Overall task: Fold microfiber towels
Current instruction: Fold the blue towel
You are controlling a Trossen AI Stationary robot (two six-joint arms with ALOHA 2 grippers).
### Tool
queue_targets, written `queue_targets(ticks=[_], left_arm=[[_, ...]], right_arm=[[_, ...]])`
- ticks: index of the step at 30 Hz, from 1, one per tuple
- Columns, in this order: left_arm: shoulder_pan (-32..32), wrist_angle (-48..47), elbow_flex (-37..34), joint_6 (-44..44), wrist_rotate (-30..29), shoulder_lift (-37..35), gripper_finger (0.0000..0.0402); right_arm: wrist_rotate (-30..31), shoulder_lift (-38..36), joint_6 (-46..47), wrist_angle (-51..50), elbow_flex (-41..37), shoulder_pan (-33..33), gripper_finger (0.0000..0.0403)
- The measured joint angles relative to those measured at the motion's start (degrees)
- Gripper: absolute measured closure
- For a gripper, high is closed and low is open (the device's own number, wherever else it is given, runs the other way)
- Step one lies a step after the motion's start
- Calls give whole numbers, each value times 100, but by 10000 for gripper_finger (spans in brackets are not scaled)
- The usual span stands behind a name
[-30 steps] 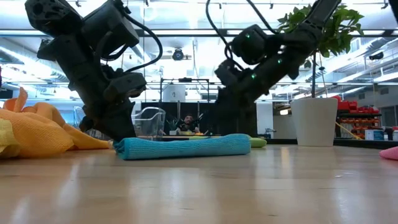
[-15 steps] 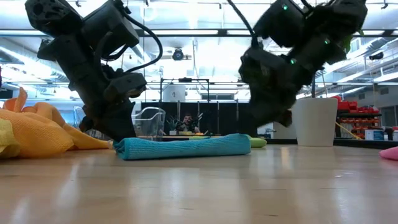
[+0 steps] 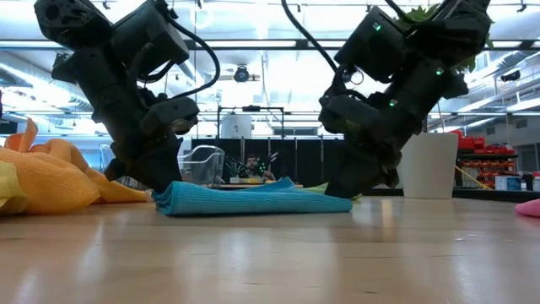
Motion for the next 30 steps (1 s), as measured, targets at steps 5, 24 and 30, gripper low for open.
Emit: queue_targets(ticks=[5, 24, 30], left_arm=[[-2, 188, -8, -19, 43, 2, 397], [-1108, 1263, 766, 11, 77, 928, 398], [-1181, 1265, 820, -128, 76, 1240, 398]], right_arm=[[-139, -312, -96, -211, -44, 48, 400], [-35, -102, 136, 150, -25, 70, 402], [-167, -30, 223, 191, -18, 200, 402]])
